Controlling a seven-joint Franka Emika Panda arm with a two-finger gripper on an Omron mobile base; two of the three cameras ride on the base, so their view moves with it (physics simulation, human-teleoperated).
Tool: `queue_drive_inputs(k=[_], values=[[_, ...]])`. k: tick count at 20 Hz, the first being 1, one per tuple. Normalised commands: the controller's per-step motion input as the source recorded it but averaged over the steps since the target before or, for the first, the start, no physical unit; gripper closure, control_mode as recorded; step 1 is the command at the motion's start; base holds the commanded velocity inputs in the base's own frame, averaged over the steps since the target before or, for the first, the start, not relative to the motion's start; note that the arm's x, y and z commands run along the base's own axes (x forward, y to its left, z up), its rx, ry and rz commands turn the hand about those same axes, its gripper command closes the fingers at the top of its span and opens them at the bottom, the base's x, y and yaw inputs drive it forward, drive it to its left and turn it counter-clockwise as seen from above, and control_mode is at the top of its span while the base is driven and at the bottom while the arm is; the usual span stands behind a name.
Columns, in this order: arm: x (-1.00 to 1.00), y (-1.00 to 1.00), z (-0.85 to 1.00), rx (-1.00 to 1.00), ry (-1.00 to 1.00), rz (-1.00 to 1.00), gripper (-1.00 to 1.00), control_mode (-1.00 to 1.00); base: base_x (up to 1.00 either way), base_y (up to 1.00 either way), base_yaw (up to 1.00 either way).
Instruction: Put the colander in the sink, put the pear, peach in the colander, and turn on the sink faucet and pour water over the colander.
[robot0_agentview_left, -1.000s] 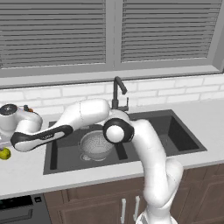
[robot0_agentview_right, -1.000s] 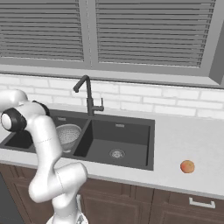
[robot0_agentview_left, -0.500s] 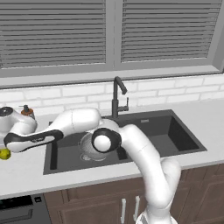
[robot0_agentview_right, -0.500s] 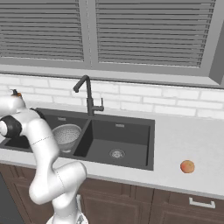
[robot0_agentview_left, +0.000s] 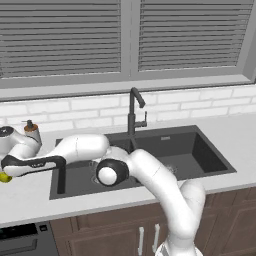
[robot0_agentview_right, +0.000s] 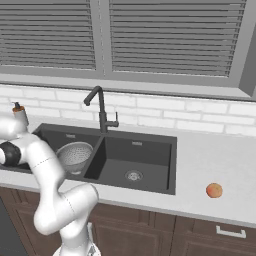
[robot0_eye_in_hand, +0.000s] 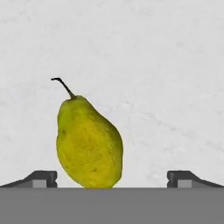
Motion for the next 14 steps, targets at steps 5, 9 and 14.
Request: queue_drive_inputs(k=[5, 9, 14], values=[[0.07, 0.04, -0.29, 0.00, 0.01, 0.00, -1.00, -1.00, 0.00, 0.00, 0.00], [0.17, 0.00, -0.32, 0.00, 0.01, 0.00, -1.00, -1.00, 0.00, 0.00, 0.00], [0.13, 0.04, -0.29, 0.02, 0.06, 0.00, -1.00, -1.00, 0.00, 0.00, 0.00]])
